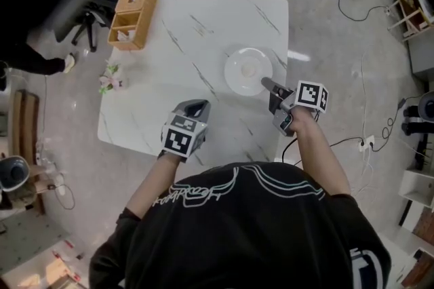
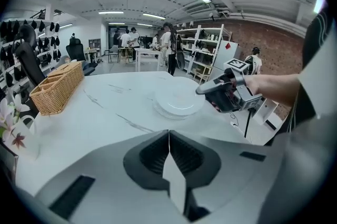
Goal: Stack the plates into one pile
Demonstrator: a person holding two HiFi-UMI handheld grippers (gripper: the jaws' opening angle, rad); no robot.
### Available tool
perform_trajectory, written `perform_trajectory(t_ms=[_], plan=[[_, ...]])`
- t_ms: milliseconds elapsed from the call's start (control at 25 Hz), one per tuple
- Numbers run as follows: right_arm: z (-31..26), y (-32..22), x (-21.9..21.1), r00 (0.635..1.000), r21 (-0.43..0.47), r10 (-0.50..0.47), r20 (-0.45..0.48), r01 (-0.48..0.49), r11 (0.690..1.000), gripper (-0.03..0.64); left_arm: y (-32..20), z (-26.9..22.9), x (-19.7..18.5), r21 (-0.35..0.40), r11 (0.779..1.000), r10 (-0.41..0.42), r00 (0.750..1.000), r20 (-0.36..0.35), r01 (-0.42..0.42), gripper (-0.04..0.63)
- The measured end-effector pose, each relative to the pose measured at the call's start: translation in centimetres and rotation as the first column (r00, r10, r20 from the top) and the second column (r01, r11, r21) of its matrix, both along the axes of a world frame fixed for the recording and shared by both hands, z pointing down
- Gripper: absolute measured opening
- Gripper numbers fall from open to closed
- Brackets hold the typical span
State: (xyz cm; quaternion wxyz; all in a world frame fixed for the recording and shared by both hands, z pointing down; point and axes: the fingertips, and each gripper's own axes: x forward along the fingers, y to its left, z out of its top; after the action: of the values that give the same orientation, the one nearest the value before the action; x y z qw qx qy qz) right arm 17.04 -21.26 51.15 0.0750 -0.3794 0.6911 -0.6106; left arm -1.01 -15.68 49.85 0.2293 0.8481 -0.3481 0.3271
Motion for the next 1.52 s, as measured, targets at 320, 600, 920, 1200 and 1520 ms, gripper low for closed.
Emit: perform_trajectory(t_ms=[320,600,920,1200,1520], plan=[[1.4,-1.3,0.9,0.999,-0.029,0.029,0.032,-0.028,0.999,0.038,-0.5,0.2,0.0,-0.010,1.000,-0.007,1.000,0.010,0.007,0.025],[1.8,-1.7,0.3,1.000,-0.040,-0.009,0.028,0.010,0.999,0.050,-1.0,0.5,0.0,-0.018,1.000,-0.002,1.000,0.014,0.002,0.025],[1.3,-0.3,-1.9,0.933,0.048,-0.295,-0.205,0.311,0.949,0.254,-0.7,1.0,-0.1,-0.025,1.000,0.002,1.000,0.020,-0.001,0.025],[2.0,1.5,-2.5,0.691,-0.018,-0.513,-0.509,0.588,0.809,0.285,-0.6,0.9,-0.5,-0.016,1.000,0.003,1.000,0.014,-0.003,0.025],[4.3,2.7,-1.9,0.228,-0.273,-0.608,-0.761,0.737,0.618,0.290,0.1,1.0,-1.2,-0.005,1.000,0.009,1.000,0.009,-0.009,0.025]])
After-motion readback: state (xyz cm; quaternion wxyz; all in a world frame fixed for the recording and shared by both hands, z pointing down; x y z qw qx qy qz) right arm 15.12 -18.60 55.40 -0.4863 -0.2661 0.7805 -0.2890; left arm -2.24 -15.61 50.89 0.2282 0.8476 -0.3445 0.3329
